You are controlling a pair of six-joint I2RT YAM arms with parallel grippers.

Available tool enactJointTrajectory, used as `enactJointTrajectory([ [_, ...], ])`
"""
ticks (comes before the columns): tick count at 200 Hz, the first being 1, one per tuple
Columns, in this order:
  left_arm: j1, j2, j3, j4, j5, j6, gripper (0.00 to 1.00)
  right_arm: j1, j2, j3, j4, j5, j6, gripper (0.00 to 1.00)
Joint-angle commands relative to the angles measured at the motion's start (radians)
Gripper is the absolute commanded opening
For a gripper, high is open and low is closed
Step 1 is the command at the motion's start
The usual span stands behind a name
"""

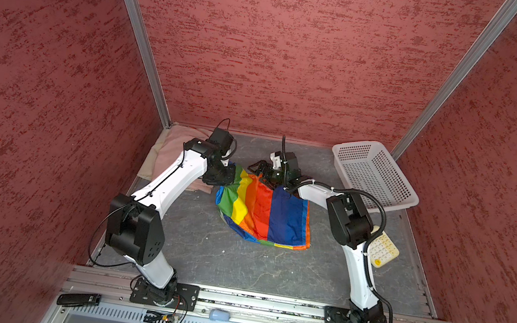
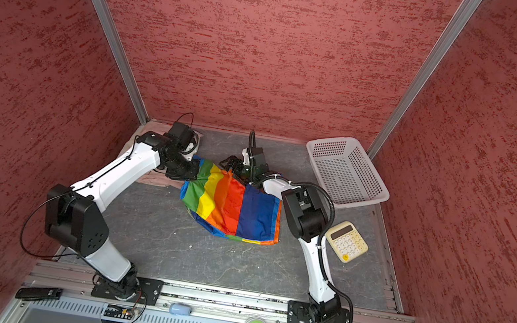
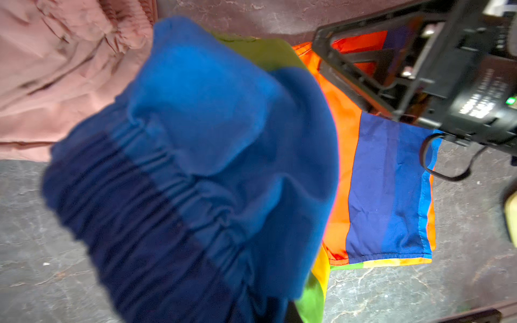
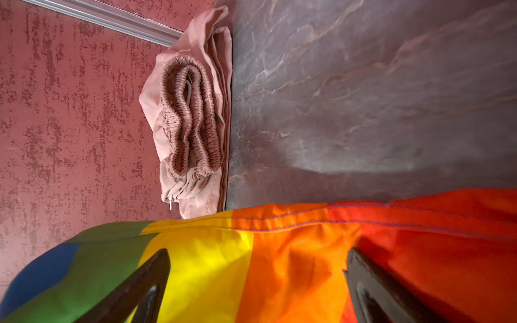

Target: Fold and stack the shorts

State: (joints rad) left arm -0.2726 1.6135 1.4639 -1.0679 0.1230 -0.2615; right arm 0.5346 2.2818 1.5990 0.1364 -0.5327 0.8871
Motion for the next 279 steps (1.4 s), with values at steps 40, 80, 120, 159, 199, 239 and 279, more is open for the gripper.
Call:
enactJointTrajectory([
  [40, 0.04, 0.011, 0.012, 0.096, 0.083, -0.041, 0.0, 0.127, -0.42, -0.381, -0.027, 0.032, -0.138, 0.99],
  [80, 0.056, 0.009, -0.013, 0.127, 0.08, -0.053, 0.0, 0.243, -0.483, -0.596, 0.104, 0.056, -0.077, 0.99],
  [120, 0.06, 0.011, -0.024, 0.142, 0.089, -0.059, 0.0, 0.313, -0.424, -0.626, 0.134, 0.057, -0.062, 0.99],
  [159, 0.069, -0.011, -0.028, 0.136, 0.098, -0.055, 0.0, 0.309, -0.357, -0.648, 0.147, 0.052, -0.044, 0.99],
  [199, 0.059, -0.035, -0.031, 0.117, 0.079, -0.046, 0.0, 0.216, -0.588, -0.625, -0.085, 0.144, -0.134, 0.99],
  [239, 0.025, -0.041, -0.017, 0.108, 0.063, -0.047, 0.0, -0.021, -0.716, -0.647, -0.388, 0.285, -0.248, 0.99],
  [279, -0.028, -0.023, 0.029, 0.087, 0.024, -0.053, 0.0, -0.106, -0.716, -0.719, -0.388, 0.304, -0.286, 0.99],
])
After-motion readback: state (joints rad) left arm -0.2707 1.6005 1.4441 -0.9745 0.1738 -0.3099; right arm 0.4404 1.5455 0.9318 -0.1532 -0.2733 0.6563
